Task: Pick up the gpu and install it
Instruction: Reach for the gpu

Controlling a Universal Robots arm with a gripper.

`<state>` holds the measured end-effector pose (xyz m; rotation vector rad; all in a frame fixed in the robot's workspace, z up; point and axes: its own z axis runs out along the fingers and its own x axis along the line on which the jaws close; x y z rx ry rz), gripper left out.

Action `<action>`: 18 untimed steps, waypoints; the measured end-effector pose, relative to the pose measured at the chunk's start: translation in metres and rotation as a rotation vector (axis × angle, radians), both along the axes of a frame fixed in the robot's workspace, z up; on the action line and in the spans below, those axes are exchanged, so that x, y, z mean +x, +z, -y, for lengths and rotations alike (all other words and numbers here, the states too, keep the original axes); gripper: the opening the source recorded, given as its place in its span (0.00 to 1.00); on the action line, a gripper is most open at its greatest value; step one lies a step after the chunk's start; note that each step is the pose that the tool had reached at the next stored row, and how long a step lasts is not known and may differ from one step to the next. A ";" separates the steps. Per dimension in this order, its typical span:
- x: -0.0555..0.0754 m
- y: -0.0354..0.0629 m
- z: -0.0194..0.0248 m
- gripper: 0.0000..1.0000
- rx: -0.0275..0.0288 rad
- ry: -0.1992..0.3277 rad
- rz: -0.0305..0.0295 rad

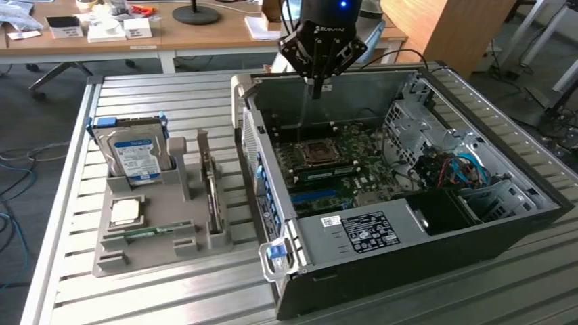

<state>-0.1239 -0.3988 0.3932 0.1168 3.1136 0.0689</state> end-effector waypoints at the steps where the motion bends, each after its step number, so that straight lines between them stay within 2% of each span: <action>1: 0.000 0.0000 0.0000 0.11 -0.0001 0.000 -0.0001; 8: -0.006 0.0000 0.0000 0.11 -0.0001 0.000 0.0000; 18: -0.022 0.0000 0.0000 0.11 0.0000 0.000 0.0000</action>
